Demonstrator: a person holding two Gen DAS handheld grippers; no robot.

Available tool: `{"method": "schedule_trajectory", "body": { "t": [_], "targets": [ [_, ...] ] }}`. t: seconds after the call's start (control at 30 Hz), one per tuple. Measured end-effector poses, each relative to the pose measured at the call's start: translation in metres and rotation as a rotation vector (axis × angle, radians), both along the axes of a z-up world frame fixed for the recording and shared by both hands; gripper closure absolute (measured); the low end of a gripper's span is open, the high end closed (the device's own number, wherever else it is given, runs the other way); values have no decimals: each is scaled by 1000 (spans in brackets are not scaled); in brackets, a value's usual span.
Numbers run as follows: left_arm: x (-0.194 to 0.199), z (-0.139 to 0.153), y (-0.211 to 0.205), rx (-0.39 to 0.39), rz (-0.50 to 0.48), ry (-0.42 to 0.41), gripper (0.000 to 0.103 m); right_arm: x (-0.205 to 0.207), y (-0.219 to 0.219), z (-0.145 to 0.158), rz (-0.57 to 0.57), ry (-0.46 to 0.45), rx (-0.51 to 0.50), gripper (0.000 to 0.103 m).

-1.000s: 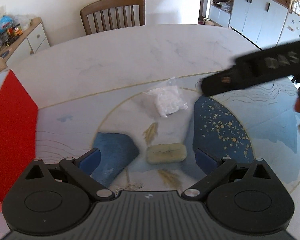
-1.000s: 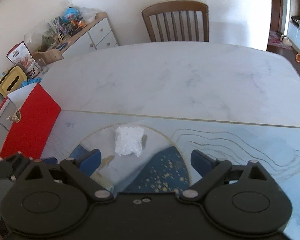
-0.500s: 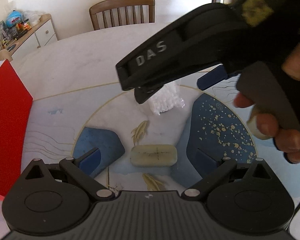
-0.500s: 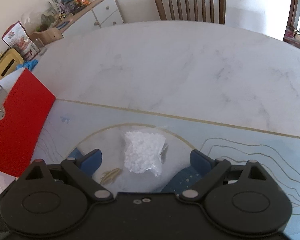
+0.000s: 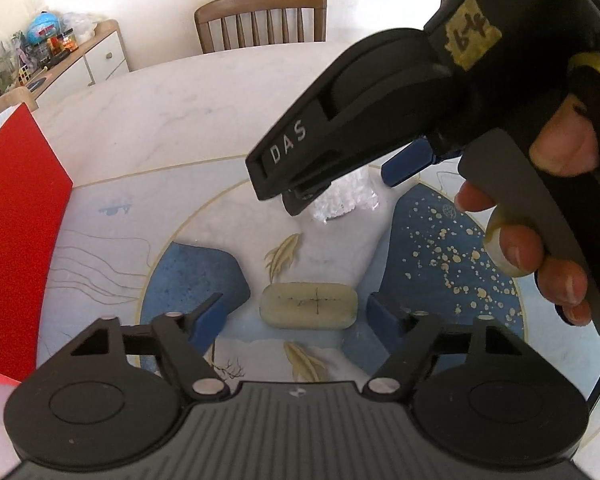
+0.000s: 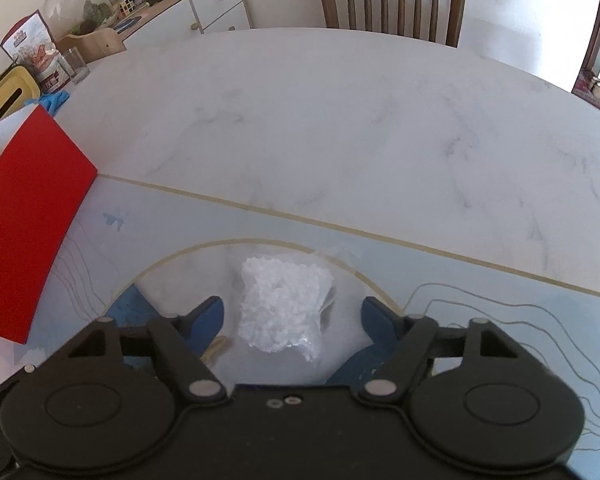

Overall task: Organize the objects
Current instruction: 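Grasp the green soap bar with the left tool while the right tool grasps the white bead bag, then carry the soap bar with the left tool while the right tool carries the bead bag to the box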

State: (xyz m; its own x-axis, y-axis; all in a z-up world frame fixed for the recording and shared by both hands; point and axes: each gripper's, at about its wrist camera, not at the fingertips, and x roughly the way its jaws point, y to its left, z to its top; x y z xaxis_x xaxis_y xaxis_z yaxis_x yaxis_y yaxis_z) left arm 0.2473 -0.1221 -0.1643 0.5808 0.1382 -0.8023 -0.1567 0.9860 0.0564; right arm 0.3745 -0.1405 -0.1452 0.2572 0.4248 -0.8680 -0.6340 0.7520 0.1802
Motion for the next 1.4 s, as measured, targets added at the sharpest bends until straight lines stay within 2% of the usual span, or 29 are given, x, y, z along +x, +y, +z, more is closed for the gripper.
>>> {"method": "schedule_trajectory", "body": {
  "t": [0.07, 0.13, 0.17, 0.27, 0.4, 0.77, 1.1, 1.23, 1.4],
  "targets": [
    [-1, 1, -1, 0, -7, -1, 39, -2, 1, 1, 7, -18, -18, 37],
    [0, 1, 1, -7, -16, -1, 49, -3, 1, 2, 14, -18, -15, 44],
    [0, 2, 0, -10, -21, 0, 51, -3, 0, 2, 15, -14, -12, 50],
    [-1, 2, -2, 2, -29, 3, 52, -4, -2, 4, 17, -13, -12, 62],
    [-2, 3, 0, -5, -27, 11, 53, -6, -5, 6, 19, -10, -1, 71],
    [-15, 22, 17, -15, -5, -19, 53, -29, -26, 35, 48, -23, 74, 73],
    [-35, 57, 33, -32, 1, -78, 53, -58, -43, 74, 61, -51, 151, 73],
    [-45, 70, 41, -27, 11, -92, 52, -74, -46, 88, 72, -64, 147, 73],
    [-58, 85, 60, -56, 41, -90, 53, -92, -47, 105, 78, -80, 155, 73]
  ]
}}
